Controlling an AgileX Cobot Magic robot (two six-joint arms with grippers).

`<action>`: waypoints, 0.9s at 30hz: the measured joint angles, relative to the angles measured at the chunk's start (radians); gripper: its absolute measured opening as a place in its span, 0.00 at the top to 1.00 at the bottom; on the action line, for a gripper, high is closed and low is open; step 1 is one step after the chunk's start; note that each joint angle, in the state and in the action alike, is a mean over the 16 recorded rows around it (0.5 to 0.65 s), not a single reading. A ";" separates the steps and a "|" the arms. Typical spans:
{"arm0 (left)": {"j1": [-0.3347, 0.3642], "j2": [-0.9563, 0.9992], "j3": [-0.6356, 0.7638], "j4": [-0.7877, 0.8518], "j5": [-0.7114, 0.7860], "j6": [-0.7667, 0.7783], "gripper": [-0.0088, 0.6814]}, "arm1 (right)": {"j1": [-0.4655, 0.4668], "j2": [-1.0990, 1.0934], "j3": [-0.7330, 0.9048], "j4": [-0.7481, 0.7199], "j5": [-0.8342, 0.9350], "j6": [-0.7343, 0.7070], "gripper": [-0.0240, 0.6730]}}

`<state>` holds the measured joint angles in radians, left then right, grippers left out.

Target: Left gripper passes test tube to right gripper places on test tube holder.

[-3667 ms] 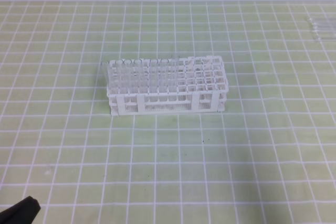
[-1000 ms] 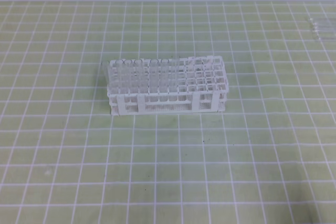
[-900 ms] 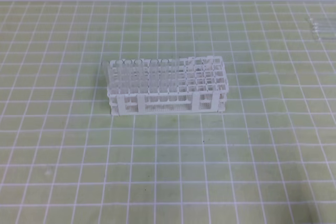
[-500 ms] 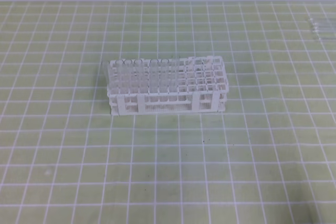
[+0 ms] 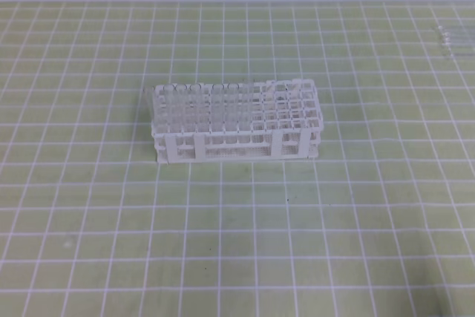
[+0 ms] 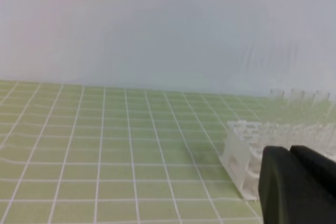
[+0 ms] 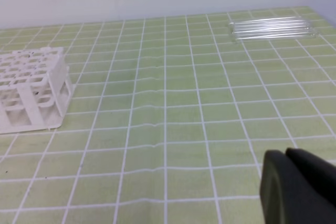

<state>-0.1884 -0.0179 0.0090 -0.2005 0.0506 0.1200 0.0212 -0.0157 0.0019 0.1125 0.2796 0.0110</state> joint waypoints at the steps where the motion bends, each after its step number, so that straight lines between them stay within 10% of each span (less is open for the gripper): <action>1: 0.000 -0.002 0.001 0.001 0.014 0.005 0.99 | 0.000 0.000 0.000 0.000 0.000 0.000 0.97; 27: 0.000 -0.003 0.000 0.023 0.278 0.078 0.99 | 0.000 0.000 0.000 0.002 -0.002 0.000 0.97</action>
<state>-0.1886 -0.0212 0.0090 -0.1777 0.3282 0.1980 0.0212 -0.0155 0.0019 0.1143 0.2772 0.0110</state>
